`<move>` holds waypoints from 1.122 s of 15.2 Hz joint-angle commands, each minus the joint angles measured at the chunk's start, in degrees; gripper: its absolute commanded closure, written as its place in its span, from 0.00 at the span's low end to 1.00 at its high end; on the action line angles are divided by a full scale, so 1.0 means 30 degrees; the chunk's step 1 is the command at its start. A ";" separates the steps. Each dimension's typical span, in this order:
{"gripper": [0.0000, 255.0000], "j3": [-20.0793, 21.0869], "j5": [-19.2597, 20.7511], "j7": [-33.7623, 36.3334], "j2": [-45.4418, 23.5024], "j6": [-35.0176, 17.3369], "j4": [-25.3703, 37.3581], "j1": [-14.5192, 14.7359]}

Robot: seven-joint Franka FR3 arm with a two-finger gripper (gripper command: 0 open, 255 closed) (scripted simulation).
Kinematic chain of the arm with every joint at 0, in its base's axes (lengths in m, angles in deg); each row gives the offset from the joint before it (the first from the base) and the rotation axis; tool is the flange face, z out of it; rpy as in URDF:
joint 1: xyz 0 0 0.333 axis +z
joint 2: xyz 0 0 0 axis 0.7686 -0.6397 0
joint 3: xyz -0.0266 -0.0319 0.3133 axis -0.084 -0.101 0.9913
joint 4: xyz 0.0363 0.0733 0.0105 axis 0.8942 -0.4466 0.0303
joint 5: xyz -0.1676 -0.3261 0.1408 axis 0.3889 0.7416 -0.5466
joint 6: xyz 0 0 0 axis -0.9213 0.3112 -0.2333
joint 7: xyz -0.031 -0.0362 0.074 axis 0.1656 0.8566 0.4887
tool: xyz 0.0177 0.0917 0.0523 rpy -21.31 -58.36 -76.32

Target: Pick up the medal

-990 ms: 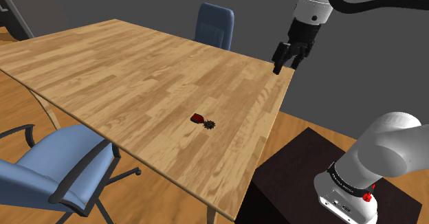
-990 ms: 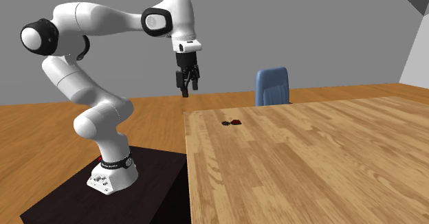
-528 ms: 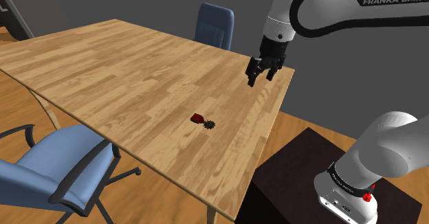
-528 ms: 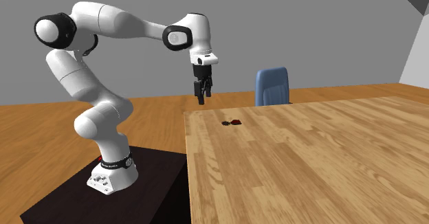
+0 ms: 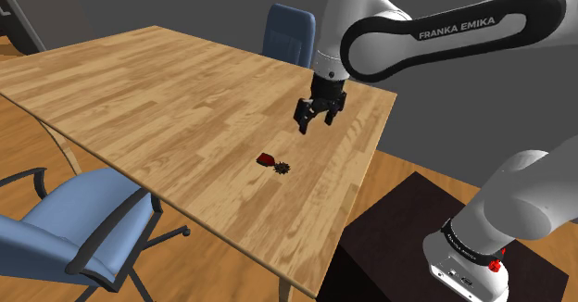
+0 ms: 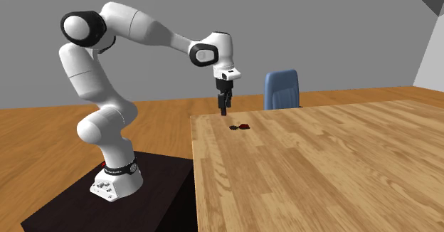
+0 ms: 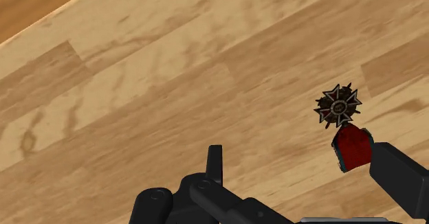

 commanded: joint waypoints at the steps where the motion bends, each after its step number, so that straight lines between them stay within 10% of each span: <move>1: 0.00 0.0612 0.0365 0.0671 -0.1548 -0.1028 0.0549 0.0024; 17: 0.00 0.2028 0.4371 0.4623 -0.9459 -0.5122 0.3847 0.1102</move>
